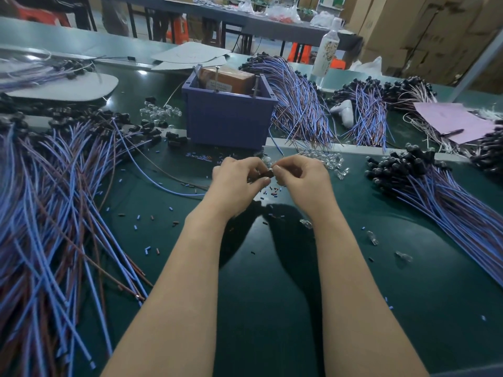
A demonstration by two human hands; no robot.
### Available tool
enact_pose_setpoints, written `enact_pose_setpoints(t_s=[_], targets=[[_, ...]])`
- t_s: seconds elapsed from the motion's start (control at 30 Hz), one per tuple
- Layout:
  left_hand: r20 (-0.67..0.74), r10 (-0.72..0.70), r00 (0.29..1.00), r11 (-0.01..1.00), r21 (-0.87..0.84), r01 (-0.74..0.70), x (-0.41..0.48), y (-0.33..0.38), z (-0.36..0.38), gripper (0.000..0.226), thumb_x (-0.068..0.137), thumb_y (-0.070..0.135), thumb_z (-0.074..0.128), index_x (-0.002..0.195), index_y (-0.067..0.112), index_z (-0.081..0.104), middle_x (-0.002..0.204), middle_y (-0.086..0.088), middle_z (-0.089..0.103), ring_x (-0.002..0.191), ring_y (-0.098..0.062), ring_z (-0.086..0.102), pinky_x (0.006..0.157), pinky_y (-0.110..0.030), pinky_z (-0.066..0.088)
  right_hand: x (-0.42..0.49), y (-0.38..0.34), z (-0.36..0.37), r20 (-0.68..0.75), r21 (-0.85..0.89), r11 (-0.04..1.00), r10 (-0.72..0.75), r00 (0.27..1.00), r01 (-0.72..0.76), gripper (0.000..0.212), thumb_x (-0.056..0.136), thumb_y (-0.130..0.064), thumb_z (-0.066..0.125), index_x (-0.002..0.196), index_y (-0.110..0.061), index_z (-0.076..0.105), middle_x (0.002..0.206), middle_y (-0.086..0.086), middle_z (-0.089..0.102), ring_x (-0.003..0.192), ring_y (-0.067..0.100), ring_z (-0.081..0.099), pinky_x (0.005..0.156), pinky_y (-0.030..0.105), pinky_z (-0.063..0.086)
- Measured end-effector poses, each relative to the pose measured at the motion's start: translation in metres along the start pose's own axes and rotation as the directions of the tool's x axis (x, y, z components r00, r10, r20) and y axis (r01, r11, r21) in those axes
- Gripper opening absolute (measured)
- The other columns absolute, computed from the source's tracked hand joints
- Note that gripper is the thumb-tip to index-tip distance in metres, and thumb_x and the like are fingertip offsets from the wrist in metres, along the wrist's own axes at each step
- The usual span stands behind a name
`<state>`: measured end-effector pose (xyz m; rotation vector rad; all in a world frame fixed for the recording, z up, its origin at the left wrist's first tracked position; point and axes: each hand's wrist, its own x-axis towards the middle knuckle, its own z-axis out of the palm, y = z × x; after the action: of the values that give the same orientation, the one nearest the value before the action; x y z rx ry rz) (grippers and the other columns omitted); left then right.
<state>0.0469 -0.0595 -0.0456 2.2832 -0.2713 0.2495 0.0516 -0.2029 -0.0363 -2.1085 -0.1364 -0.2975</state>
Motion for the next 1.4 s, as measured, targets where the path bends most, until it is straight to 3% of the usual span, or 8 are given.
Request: enact_pose_setpoints(t_s=[0.17, 0.33, 0.7, 0.87, 1.07, 1.2, 1.3, 1.4], targets=[[-0.013, 0.033, 0.999, 0.997, -0.076, -0.034, 0.001, 0.004, -0.001, 0.012, 0.088, 0.024, 0.066, 0.094, 0.015, 0.067, 0.081, -0.004, 0.068, 0.086, -0.026, 0.057, 0.087, -0.042, 0.046, -0.003, -0.004, 0.001, 0.009, 0.224, 0.974, 0.042, 0.999, -0.043, 0.013, 0.087, -0.006, 0.064, 0.081, -0.016, 0.068, 0.072, 0.000, 0.068, 0.066, 0.007, 0.063, 0.069, 0.024, 0.055], [-0.087, 0.006, 0.996, 0.985, -0.173, -0.021, 0.001, 0.010, -0.001, 0.013, 0.087, 0.024, 0.066, 0.097, 0.015, 0.069, 0.085, -0.002, 0.071, 0.081, -0.020, 0.061, 0.080, -0.030, 0.047, -0.004, -0.006, 0.010, 0.015, 0.727, 0.656, 0.278, 0.960, -0.201, 0.011, 0.089, -0.008, 0.062, 0.079, -0.008, 0.065, 0.071, 0.003, 0.065, 0.063, 0.009, 0.061, 0.064, 0.016, 0.053], [-0.145, -0.003, 0.989, 0.997, -0.071, -0.007, 0.002, 0.009, 0.008, 0.013, 0.090, 0.023, 0.063, 0.098, 0.016, 0.069, 0.076, 0.003, 0.061, 0.093, -0.032, 0.056, 0.090, -0.042, 0.044, -0.003, -0.005, 0.022, 0.030, 0.744, 0.635, 0.277, 0.960, -0.207, 0.015, 0.092, -0.005, 0.057, 0.077, -0.006, 0.058, 0.075, 0.008, 0.064, 0.065, 0.012, 0.066, 0.069, 0.020, 0.057], [-0.272, -0.014, 0.962, 0.990, 0.129, 0.051, 0.004, 0.013, 0.013, 0.025, 0.090, 0.033, 0.060, 0.113, 0.027, 0.066, 0.110, 0.003, 0.060, 0.110, -0.023, 0.045, 0.094, -0.034, 0.028, -0.003, -0.009, 0.025, -0.038, 0.636, 0.758, 0.218, 0.975, -0.145, 0.012, 0.091, -0.002, 0.058, 0.084, -0.011, 0.057, 0.082, 0.006, 0.062, 0.076, 0.016, 0.062, 0.072, 0.021, 0.055], [0.012, -0.094, 0.996, 0.955, -0.280, 0.093, 0.003, 0.027, 0.011, 0.050, 0.092, 0.053, 0.049, 0.066, 0.013, 0.063, 0.044, 0.008, 0.054, 0.041, -0.002, 0.045, 0.046, -0.016, 0.037, 0.006, -0.007, 0.004, -0.067, 0.885, 0.438, 0.451, 0.890, -0.155, 0.013, 0.097, -0.005, 0.048, 0.085, -0.011, 0.048, 0.081, 0.008, 0.056, 0.068, 0.017, 0.061, 0.075, 0.029, 0.055], [0.440, -0.418, 0.795, 0.474, -0.641, 0.604, 0.005, 0.024, 0.014, 0.060, 0.092, 0.064, 0.035, 0.084, 0.009, 0.059, 0.040, 0.005, 0.047, 0.030, -0.004, 0.030, 0.035, -0.011, 0.024, 0.005, -0.003, -0.003, -0.037, 0.917, 0.365, 0.482, 0.875, -0.162, 0.014, 0.098, -0.006, 0.046, 0.085, -0.012, 0.048, 0.081, 0.006, 0.054, 0.054, 0.009, 0.063, 0.059, 0.023, 0.056], [0.296, -0.506, 0.810, 0.052, -0.927, 0.371, 0.010, 0.012, 0.005, 0.034, 0.100, 0.042, 0.039, 0.088, 0.013, 0.050, 0.040, 0.008, 0.042, 0.031, -0.001, 0.027, 0.034, -0.011, 0.020, 0.006, -0.002, -0.008, -0.053, 0.923, 0.353, 0.510, 0.858, -0.154, 0.015, 0.098, -0.005, 0.045, 0.085, -0.010, 0.049, 0.080, 0.006, 0.056, 0.051, 0.008, 0.063, 0.053, 0.020, 0.054], [-0.004, -0.610, 0.792, 0.087, -0.994, 0.062, 0.013, 0.000, -0.008, 0.032, 0.102, 0.031, 0.040, 0.080, 0.013, 0.054, 0.048, 0.008, 0.040, 0.034, -0.001, 0.027, 0.036, -0.013, 0.021, 0.007, 0.003, -0.013, -0.172, 0.922, 0.377, 0.595, 0.785, -0.084, 0.017, 0.099, -0.004, 0.044, 0.083, -0.011, 0.047, 0.080, 0.006, 0.054, 0.055, 0.010, 0.059, 0.054, 0.019, 0.055]])
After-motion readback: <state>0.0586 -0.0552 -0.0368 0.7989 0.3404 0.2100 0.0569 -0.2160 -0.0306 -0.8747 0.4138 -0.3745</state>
